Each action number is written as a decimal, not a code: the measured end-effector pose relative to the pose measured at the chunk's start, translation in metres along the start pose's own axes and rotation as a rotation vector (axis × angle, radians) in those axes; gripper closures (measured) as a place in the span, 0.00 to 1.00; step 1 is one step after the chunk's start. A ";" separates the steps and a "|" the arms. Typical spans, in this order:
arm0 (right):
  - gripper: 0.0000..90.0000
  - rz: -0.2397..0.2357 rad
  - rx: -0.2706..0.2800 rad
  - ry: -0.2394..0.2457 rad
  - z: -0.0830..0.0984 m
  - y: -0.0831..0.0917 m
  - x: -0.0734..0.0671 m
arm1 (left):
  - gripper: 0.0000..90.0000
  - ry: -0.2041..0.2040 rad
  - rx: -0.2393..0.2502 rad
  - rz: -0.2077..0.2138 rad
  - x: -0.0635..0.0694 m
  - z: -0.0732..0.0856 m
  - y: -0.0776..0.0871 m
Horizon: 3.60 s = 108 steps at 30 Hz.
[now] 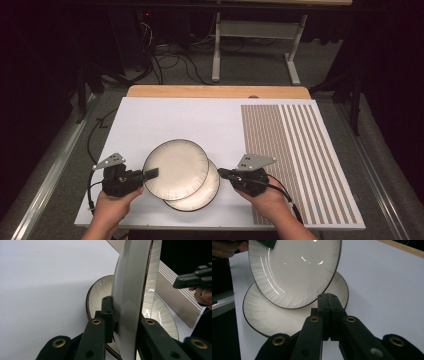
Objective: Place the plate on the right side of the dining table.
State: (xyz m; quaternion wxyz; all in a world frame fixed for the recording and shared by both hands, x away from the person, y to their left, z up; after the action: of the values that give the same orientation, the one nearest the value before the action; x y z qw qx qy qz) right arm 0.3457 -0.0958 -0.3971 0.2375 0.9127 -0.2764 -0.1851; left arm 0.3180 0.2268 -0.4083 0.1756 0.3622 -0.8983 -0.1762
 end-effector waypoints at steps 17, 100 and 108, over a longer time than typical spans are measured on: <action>0.68 0.114 0.142 -0.042 0.005 0.061 0.031 | 0.90 -0.069 0.078 -0.091 -0.010 -0.003 0.020; 0.73 -0.043 0.092 -0.178 -0.026 -0.081 -0.015 | 0.90 -0.197 0.101 -0.089 -0.004 -0.004 0.020; 0.90 -0.065 0.082 -0.218 -0.026 -0.082 -0.013 | 0.90 -0.192 0.103 -0.088 -0.005 -0.003 0.020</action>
State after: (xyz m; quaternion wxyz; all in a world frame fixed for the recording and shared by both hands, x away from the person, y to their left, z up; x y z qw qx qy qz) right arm 0.3819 -0.0192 -0.4177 0.1622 0.9045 -0.2784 -0.2793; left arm 0.3108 0.2431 -0.3972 0.0618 0.3913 -0.9021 -0.1710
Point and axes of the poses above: each handheld gripper's, and its own axes: y roughly backward along the jaws, z roughly out of its underside, x roughly to its right, the point moved 4 cm from there along -y, roughly forward along the jaws, and after that the axes turned 14 degrees about -y, right-handed, at the moved point
